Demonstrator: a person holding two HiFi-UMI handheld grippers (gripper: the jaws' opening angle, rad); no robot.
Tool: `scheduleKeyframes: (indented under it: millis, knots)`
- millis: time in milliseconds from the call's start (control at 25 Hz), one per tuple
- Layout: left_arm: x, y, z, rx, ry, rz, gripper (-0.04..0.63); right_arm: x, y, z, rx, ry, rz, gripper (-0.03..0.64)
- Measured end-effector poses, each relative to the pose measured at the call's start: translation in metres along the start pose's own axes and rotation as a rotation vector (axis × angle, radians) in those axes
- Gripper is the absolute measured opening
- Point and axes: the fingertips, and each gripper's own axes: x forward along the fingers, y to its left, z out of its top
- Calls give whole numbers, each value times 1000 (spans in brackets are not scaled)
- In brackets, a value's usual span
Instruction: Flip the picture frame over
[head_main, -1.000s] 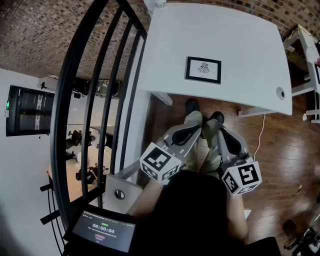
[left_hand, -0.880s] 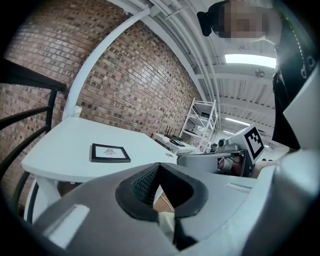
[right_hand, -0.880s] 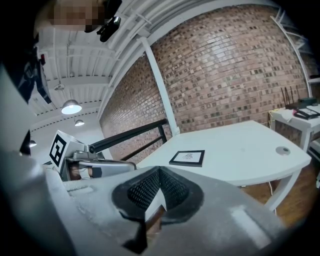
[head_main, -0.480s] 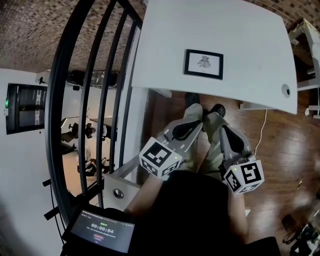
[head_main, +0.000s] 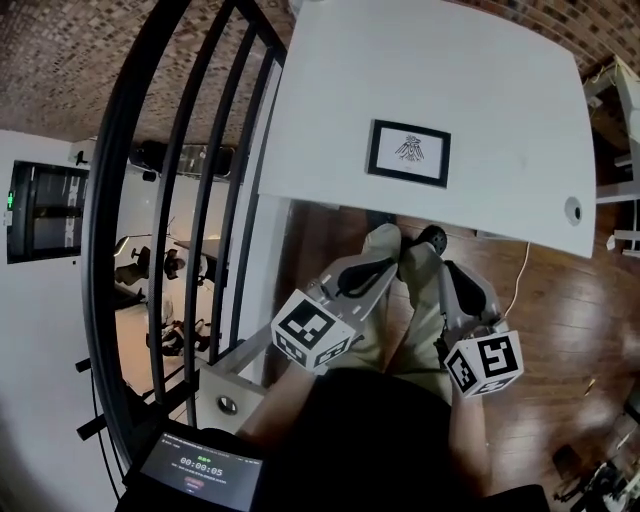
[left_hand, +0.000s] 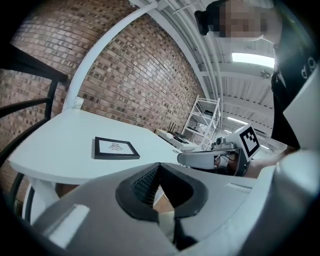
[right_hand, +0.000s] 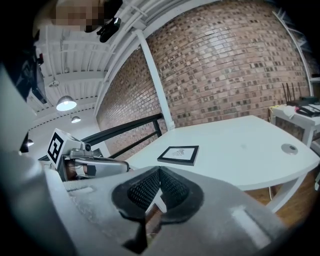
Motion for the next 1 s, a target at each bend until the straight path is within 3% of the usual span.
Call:
scheduleKeyframes:
  millis: [320,600,1000]
  knots:
    - [22,25,22,64,-1,4,12,24,-20,24,-17,-33,-4,-9]
    - [33,58,43,83,-19,49,12,44,-49,35,-5,-53,-84,-9]
    - [51,110,59,75,18,133,12,85,-79,34,27,35,-147,-9]
